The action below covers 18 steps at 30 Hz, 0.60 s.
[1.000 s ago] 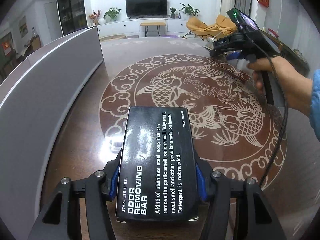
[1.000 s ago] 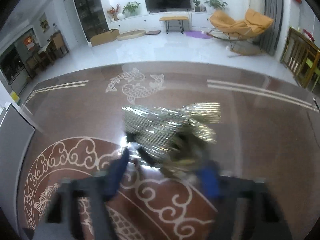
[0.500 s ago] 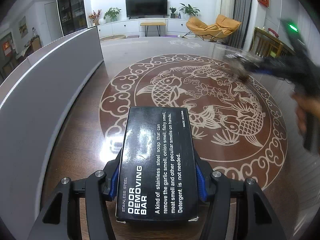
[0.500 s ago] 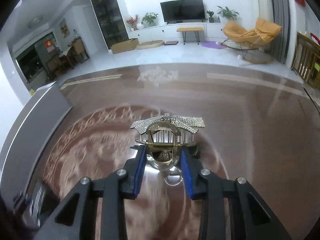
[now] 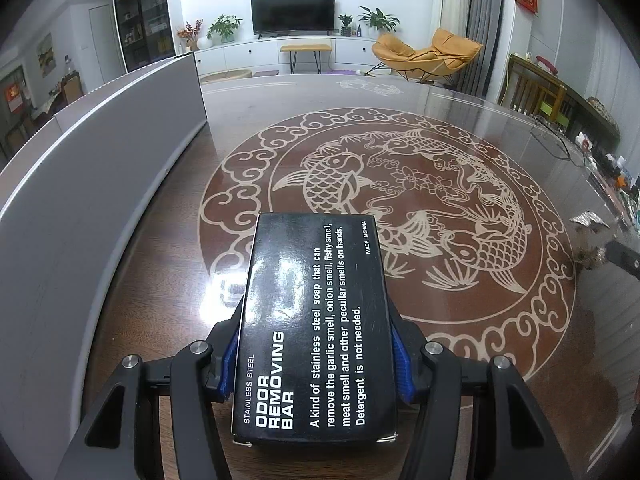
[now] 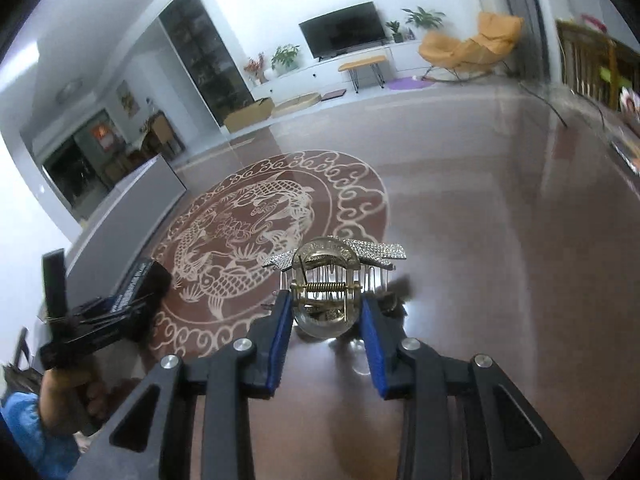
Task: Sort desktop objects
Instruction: 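Carry the bar box and bow clip into the cardboard box and open both tools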
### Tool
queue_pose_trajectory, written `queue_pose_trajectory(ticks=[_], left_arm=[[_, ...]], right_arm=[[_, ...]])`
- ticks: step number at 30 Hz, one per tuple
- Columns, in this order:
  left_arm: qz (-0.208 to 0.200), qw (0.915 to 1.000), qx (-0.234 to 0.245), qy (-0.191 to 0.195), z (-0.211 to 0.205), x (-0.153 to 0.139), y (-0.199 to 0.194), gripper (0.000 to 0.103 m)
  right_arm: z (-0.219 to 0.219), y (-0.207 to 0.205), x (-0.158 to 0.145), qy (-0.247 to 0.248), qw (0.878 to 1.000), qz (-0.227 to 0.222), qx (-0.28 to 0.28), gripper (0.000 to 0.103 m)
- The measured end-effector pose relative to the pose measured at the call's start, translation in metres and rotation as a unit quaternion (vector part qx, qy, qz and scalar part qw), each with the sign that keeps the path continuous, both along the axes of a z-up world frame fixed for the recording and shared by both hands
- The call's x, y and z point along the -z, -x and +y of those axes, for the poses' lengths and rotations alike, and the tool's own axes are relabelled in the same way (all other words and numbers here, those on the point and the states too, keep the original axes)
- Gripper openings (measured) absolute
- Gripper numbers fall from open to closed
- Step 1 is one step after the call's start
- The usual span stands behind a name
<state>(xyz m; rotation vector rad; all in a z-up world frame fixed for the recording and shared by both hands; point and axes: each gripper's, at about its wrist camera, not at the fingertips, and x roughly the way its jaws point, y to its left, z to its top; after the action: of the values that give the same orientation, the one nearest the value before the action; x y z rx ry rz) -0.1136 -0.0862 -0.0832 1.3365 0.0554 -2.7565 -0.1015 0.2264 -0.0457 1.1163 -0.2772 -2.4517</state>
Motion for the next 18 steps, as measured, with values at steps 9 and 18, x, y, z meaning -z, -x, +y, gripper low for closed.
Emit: queue_pose_trajectory(ticks=[9,18], left_arm=[[0.001,0.9995,0.003,-0.032,-0.005,-0.003,-0.009,0.057],[0.055,0.9951,0.014,-0.080,-0.018,-0.063,-0.055,0.057]], right_arm=[[-0.003,-0.020,-0.010,-0.018,1.000,0.003,-0.013,0.035],[-0.048,-0.038,-0.037,-0.034,0.996,0.030,-0.071,0.035]])
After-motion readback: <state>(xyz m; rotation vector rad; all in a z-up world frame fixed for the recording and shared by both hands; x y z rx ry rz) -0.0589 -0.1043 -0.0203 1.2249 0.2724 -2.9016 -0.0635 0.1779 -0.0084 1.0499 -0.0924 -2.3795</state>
